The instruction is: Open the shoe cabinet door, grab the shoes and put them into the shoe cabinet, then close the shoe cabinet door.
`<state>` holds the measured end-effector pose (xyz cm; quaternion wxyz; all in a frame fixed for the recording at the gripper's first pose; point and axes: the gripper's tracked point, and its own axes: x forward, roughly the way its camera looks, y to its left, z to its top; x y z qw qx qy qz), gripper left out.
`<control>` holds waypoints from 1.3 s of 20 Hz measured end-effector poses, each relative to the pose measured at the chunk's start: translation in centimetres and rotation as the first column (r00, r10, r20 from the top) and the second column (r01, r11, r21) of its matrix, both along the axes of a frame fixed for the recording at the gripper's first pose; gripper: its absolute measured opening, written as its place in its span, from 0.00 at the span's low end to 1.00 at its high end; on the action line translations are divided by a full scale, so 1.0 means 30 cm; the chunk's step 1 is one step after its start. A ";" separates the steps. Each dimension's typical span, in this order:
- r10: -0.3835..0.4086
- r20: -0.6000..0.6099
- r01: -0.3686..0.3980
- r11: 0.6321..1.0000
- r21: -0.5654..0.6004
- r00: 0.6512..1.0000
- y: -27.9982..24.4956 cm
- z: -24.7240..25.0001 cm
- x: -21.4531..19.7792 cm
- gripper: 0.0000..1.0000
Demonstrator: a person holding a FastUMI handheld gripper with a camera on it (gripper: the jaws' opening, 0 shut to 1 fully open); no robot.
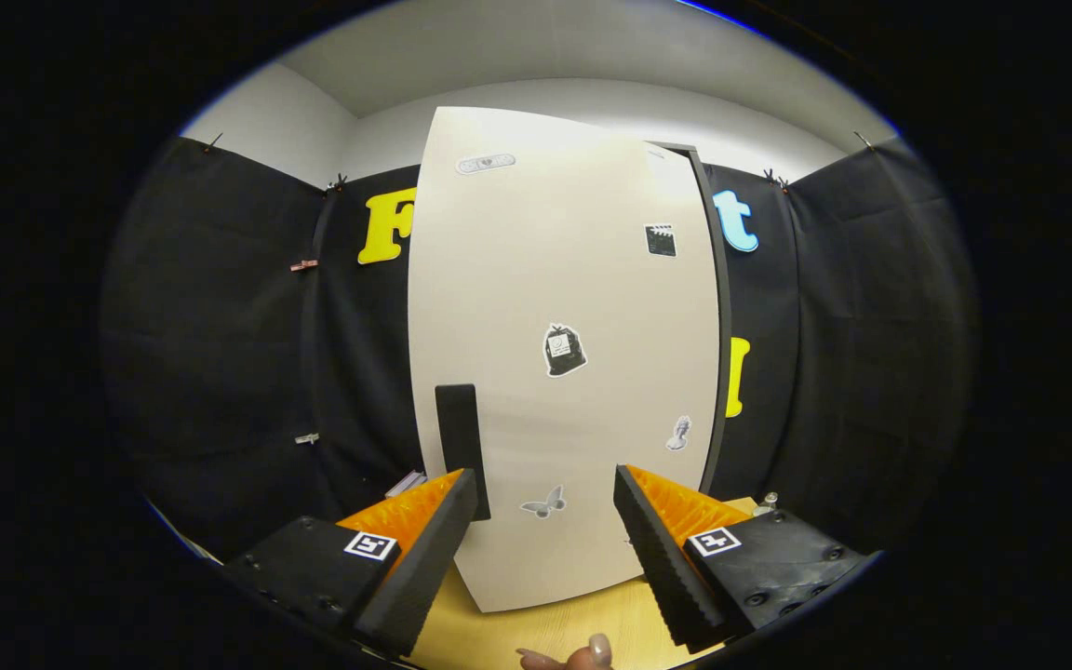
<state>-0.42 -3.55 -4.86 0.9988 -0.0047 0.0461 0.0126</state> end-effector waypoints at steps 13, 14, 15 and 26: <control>-0.106 -0.028 0.107 0.993 0.041 0.994 -0.129 -0.034 -0.013 0.98; -0.100 -0.017 0.101 0.994 0.033 0.995 -0.126 -0.026 -0.014 0.98; -0.096 -0.005 0.096 0.995 0.027 0.995 -0.120 -0.015 -0.019 0.98; -0.086 0.034 0.086 0.996 -0.015 0.996 -0.106 0.022 -0.037 0.98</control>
